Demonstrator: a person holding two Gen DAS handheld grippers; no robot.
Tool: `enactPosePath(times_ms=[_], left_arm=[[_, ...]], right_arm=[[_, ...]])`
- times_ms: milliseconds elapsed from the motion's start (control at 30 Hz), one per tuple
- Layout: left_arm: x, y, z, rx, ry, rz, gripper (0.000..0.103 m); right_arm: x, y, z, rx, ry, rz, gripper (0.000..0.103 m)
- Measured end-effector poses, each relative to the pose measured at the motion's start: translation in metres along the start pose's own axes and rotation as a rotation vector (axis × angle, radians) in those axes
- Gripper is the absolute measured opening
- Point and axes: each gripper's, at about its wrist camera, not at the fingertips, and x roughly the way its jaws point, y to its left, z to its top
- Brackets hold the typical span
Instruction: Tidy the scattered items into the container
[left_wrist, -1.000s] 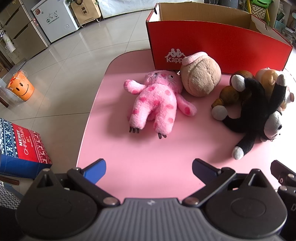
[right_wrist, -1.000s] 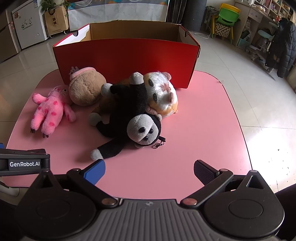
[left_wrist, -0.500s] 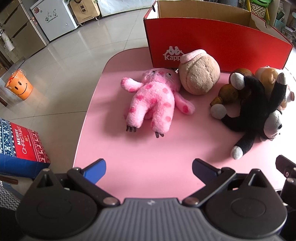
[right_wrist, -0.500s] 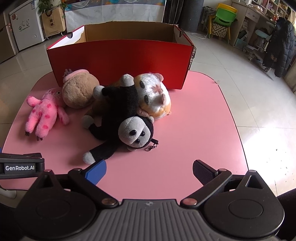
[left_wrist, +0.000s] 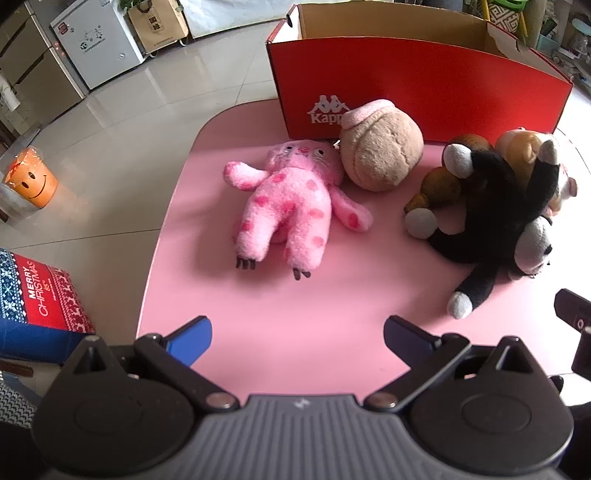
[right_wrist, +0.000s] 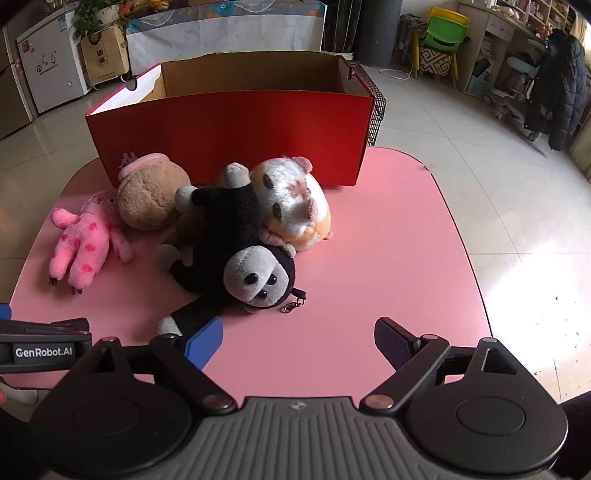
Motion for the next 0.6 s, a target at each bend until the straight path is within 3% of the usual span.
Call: enactPosePath(times_ms=[67, 467, 533, 600], left_arm=[[-0.0004, -0.0007, 0.0002, -0.002, -0.005, -0.009, 0.103], [0.0000, -0.0051, -0.0005, 0.014, -0.004, -0.058, 0.103], [-0.0019, -0.0048, -0.0008, 0.010, -0.015, -0.075, 0.103], [-0.0046, -0.0039, -0.0011, 0.005, -0.031, -0.100, 0.102]], right_arm=[[0.0003, -0.0015, 0.0003, 0.008, 0.002, 0.005, 0.083], [-0.0022, 0.0013, 0.0012, 0.021, -0.001, 0.052, 0.083], [-0.0037, 0.0024, 0.0009, 0.016, -0.011, 0.058, 0.078], [-0.0048, 0.0044, 0.0007, 0.002, -0.019, 0.061, 0.066]])
